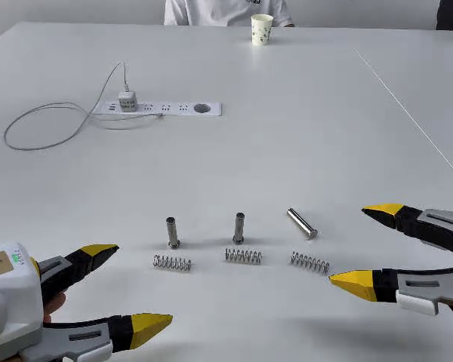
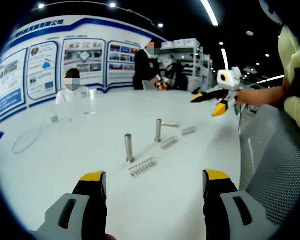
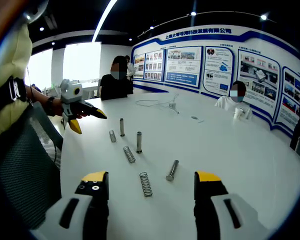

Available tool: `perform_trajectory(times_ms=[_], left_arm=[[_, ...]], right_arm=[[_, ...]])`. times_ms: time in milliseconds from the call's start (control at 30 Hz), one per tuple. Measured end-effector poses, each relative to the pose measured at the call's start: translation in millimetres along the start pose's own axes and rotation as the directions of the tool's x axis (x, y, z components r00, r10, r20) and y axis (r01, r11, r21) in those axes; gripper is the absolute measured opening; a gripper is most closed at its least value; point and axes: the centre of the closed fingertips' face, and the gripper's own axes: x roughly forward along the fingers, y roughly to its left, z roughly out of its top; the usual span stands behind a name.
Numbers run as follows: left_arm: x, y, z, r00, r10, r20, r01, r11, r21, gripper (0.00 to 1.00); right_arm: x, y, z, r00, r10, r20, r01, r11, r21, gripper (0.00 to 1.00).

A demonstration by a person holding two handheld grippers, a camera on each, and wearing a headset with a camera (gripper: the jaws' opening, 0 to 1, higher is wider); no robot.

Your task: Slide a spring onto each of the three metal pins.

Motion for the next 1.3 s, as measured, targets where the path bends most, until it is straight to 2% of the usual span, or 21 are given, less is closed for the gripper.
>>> perform_trajectory(times_ms=[567, 1000, 1300], left_arm=[[-1.0, -2.0, -0.6, 0.9999, 0.014, 0.009, -0.014, 1.0, -0.012, 0.8], [-1.2, -2.5, 0.2, 0.9995, 0.025, 0.019, -0.024, 0.999, -0.022, 0.79], [-1.5, -2.2, -1.2, 0.9994, 0.026, 0.021, -0.026, 0.999, -0.024, 0.79]], right_arm=[[-1.2, -6.1, 5.3, 0.9998, -0.018, 0.002, 0.018, 1.0, 0.022, 0.63], [6.4, -16.8, 6.8, 0.9985, -0.029, -0.046, 0.03, 0.999, 0.021, 0.51], [11.4, -26.3, 8.1, 0.9953, -0.056, -0.079, 0.058, 0.998, 0.014, 0.46]])
